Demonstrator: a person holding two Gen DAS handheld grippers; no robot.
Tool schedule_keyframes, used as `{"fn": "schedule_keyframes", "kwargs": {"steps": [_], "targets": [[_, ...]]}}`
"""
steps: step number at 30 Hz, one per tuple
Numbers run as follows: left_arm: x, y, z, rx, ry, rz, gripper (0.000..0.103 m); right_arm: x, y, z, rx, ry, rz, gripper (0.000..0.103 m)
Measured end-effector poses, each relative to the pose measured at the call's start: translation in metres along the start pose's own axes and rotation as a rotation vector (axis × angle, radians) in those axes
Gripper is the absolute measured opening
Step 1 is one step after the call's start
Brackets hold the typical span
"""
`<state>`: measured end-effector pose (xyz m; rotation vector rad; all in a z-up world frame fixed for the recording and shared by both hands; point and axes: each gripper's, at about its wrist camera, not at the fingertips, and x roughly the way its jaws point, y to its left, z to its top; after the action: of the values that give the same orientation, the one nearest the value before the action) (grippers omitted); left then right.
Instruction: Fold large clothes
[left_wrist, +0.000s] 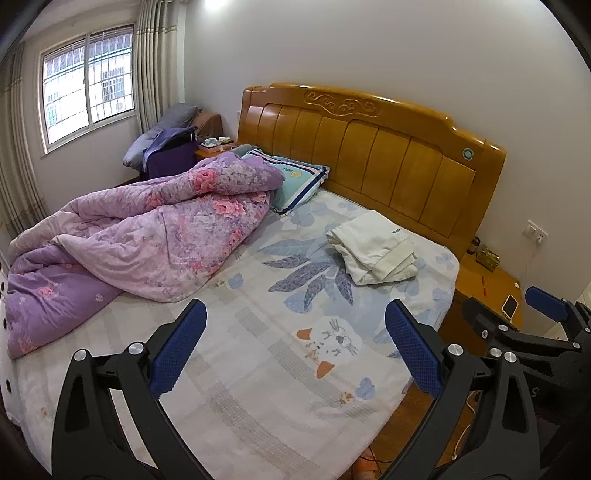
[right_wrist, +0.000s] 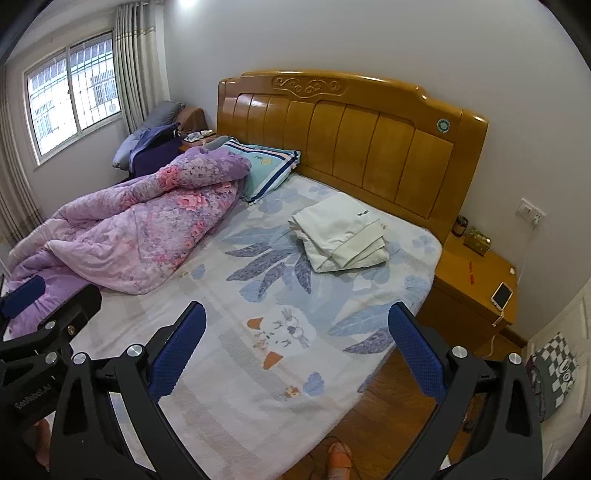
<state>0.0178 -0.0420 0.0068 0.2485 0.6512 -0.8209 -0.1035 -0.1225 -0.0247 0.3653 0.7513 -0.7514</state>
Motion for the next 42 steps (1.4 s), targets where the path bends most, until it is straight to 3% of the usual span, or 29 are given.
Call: {"fn": "schedule_keyframes", "kwargs": {"steps": [6, 42], "targets": [[0.003, 0.001, 0.001, -0.005, 0.015, -0.044, 0.098, 0.005, -0.002, 0.004, 0.020, 0.001, 0.012, 0.096], [0.014, 0.000, -0.001, 0.041, 0.040, -0.091, 0.098, 0.010, -0.017, -0.006, 0.116, 0.055, 0.051, 0.096]]}}
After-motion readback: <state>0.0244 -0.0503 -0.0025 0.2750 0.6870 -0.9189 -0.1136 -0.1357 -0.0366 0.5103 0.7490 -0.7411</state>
